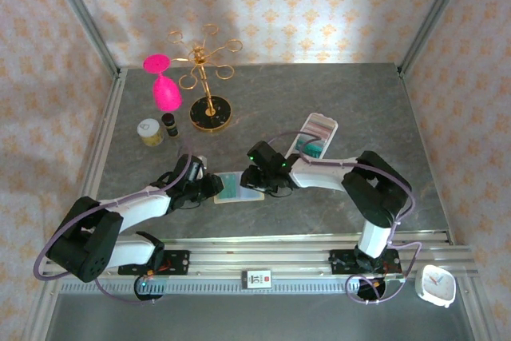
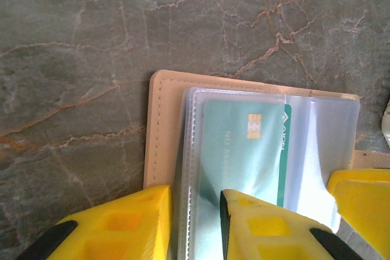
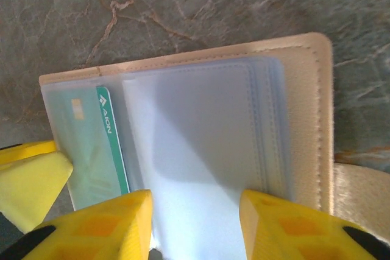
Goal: Put the credit cards into the card holder
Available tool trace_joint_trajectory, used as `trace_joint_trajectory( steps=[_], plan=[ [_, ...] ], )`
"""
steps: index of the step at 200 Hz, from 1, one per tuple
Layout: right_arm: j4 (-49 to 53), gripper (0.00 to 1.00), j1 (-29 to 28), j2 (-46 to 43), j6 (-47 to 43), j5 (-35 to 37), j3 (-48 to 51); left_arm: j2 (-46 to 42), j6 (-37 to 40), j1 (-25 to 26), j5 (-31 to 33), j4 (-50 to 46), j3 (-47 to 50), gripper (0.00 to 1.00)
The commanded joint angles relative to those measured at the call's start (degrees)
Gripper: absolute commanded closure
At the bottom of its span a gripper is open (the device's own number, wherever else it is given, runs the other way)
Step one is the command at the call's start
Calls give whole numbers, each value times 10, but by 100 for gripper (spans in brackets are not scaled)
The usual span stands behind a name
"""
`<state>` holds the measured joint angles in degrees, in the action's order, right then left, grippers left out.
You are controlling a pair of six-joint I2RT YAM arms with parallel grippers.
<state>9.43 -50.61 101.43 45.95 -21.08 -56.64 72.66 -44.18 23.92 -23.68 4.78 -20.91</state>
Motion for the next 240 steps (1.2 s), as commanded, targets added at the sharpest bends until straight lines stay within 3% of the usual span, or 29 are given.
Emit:
trace_joint_trajectory(
  steps=[1,57,126,185,240],
  plan=[
    [34,56,-10,30,-8,21,-7,19,-9,13,-12,-43,15,74],
    [-82,55,-13,32,44,-14,-10,18,-10,13,5,-58,17,80],
    [-119,56,-13,26,56,-21,-14,15,-8,13,9,-63,13,83],
    [-57,56,-13,-24,24,50,-4,-38,13,7,49,-133,-13,59],
    [-19,58,-13,-24,21,80,7,-80,10,1,67,-174,-24,46]
  ],
)
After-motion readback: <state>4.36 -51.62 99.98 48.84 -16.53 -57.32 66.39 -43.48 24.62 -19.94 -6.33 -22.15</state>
